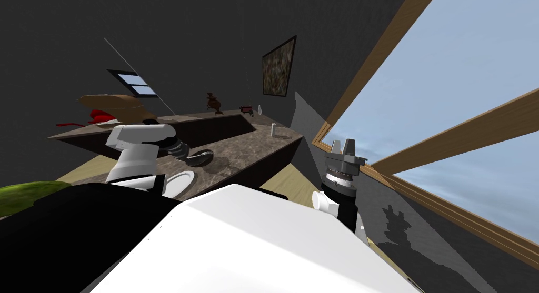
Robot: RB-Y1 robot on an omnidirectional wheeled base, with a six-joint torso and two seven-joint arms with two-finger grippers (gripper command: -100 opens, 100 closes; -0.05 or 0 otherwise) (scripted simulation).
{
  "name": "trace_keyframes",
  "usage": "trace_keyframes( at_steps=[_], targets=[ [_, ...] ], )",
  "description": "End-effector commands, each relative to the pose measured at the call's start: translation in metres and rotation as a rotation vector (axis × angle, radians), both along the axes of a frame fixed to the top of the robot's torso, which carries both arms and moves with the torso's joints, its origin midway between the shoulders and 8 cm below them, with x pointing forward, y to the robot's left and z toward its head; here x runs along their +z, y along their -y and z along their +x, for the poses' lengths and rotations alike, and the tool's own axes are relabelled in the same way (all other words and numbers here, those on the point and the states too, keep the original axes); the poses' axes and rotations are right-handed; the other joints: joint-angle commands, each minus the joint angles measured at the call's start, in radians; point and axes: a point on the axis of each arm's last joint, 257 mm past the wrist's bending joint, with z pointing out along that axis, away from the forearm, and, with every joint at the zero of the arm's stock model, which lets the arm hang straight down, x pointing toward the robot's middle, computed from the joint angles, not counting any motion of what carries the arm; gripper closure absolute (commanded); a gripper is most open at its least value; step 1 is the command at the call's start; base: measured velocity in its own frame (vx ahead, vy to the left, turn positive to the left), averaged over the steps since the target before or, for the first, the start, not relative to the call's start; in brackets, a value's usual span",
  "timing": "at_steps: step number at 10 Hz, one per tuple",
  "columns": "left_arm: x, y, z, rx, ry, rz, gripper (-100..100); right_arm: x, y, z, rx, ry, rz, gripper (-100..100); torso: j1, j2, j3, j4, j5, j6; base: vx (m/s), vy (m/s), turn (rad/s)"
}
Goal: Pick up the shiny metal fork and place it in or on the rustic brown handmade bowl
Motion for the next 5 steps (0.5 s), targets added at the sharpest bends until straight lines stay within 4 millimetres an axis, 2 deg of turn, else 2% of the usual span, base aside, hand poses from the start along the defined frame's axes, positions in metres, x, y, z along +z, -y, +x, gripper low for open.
trace_keyframes(
  at_steps=[1, 5],
  targets=[
    [0.009, 0.002, -0.002, 0.001, -0.003, -0.003, -100, 0.0, 0.0, 0.0, 0.0, 0.0, 0.0, 0, 0.0, 0.0, 0.0, 0.0, 0.0, 0.0, 0.0, 0.0, 0.0],
    [0.035, 0.007, -0.008, -0.001, -0.005, -0.005, -100, 0.0, 0.0, 0.0, 0.0, 0.0, 0.0, 0, 0.0, 0.0, 0.0, 0.0, 0.0, 0.0, 0.0, 0.0, 0.0]
  ],
)
